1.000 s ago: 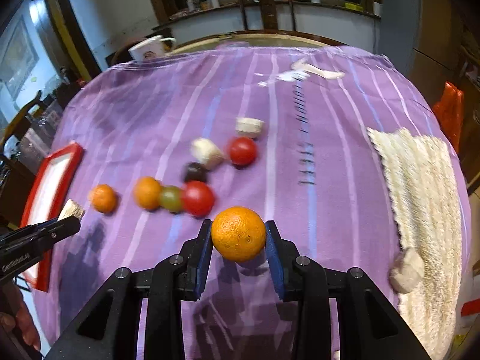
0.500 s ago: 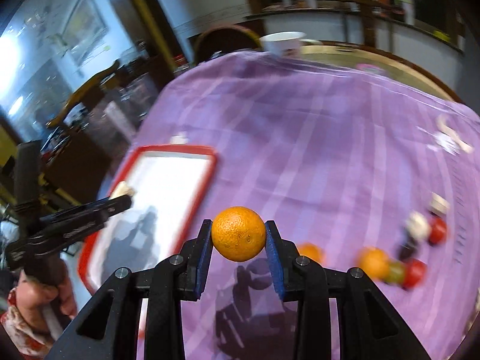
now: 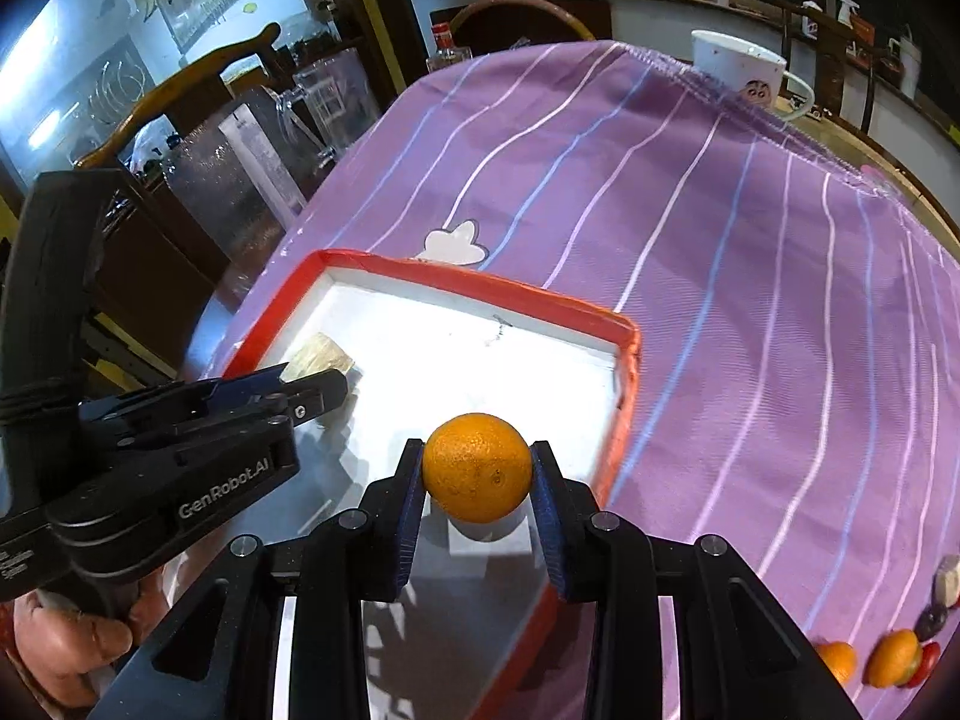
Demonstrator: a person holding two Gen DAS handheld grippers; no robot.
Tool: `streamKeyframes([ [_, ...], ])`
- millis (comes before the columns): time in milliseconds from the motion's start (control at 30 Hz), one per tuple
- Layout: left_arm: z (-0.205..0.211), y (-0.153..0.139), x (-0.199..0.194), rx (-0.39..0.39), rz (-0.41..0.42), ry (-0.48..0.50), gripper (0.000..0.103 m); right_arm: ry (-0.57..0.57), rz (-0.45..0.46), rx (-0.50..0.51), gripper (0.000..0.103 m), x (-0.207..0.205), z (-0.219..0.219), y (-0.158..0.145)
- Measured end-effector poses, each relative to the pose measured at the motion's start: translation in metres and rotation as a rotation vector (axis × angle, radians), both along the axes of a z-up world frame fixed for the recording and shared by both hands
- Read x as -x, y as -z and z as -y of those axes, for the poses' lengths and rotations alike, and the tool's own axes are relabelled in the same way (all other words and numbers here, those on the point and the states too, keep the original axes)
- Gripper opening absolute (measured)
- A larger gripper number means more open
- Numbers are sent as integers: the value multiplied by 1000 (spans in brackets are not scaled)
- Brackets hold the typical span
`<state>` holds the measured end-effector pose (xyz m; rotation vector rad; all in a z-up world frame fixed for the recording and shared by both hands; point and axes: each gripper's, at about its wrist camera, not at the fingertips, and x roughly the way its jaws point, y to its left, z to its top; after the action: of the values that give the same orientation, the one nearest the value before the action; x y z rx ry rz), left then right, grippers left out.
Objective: Organize fruits
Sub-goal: 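Release the loofah chunk in the tray while right tool releases the orange there, then withdraw both tools from the tray back toward the fruit row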
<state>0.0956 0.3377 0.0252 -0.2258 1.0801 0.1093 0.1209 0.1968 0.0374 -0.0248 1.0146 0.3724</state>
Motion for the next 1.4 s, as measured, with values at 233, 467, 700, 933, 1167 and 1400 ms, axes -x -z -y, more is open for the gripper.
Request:
streamKeyframes([
  [233, -1, -3, 4, -1, 19, 2, 35, 3, -20, -18, 39, -7, -1, 7],
  [467, -1, -32, 18, -19, 122, -26, 57, -1, 6, -10, 44, -5, 0, 1],
  [700, -2, -76, 43, -37, 245, -96, 77, 67, 65, -28, 44, 14, 23, -25],
  [933, 17, -86, 61, -24, 177, -156, 77, 195, 47, -85, 44, 58, 84, -32],
  [1167, 91, -99, 87, -133, 176, -93, 77, 273, 47, -90, 44, 113, 154, -29],
  [1400, 157, -100, 92, -133, 147, -37, 77, 363, 53, -94, 44, 151, 220, -33],
])
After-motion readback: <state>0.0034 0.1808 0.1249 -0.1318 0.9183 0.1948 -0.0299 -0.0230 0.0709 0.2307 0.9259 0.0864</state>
